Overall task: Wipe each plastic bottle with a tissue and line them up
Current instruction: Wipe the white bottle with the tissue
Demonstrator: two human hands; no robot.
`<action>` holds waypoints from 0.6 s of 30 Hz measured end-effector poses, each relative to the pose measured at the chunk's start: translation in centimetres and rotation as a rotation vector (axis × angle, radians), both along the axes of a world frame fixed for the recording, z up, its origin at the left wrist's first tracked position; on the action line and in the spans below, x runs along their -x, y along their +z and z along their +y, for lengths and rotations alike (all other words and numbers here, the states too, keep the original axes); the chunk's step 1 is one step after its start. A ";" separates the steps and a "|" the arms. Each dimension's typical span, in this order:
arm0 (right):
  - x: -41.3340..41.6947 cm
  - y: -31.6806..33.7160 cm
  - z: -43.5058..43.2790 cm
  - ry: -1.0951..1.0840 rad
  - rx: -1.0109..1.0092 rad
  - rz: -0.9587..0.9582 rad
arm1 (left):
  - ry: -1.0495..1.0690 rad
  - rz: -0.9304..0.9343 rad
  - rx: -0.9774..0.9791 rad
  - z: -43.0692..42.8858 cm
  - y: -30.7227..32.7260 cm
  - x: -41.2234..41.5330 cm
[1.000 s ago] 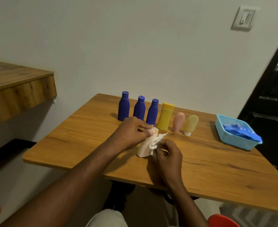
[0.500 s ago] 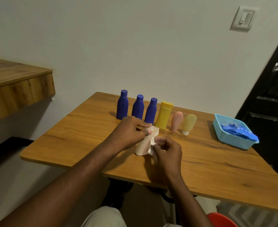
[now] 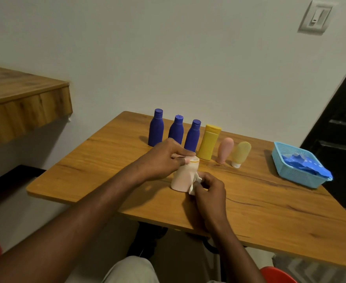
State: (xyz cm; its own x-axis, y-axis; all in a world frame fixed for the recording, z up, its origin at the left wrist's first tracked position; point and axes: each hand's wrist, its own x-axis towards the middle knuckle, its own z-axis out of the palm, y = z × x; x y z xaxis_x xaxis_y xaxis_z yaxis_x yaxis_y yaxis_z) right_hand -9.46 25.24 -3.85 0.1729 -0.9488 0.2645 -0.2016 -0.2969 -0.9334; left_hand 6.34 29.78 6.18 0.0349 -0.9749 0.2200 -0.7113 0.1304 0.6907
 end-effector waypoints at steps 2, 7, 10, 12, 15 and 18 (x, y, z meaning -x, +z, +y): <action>0.1 0.1 0.4 -0.030 0.004 -0.052 | 0.008 -0.044 -0.020 -0.2 0.2 -0.3; -0.5 1.5 0.6 -0.079 0.090 -0.224 | 0.008 -0.121 -0.011 -0.2 0.0 0.1; -1.0 2.3 0.1 -0.045 0.124 -0.249 | 0.031 -0.144 0.008 -0.1 -0.1 0.8; -1.3 1.8 -0.1 -0.027 0.115 -0.214 | 0.051 -0.125 0.035 -0.1 -0.4 1.3; -1.1 0.0 -0.1 -0.009 0.046 -0.112 | 0.095 -0.076 0.048 -0.1 -1.1 2.1; -0.6 -0.4 0.3 0.026 -0.026 -0.050 | 0.127 -0.050 0.068 -0.6 -1.4 2.3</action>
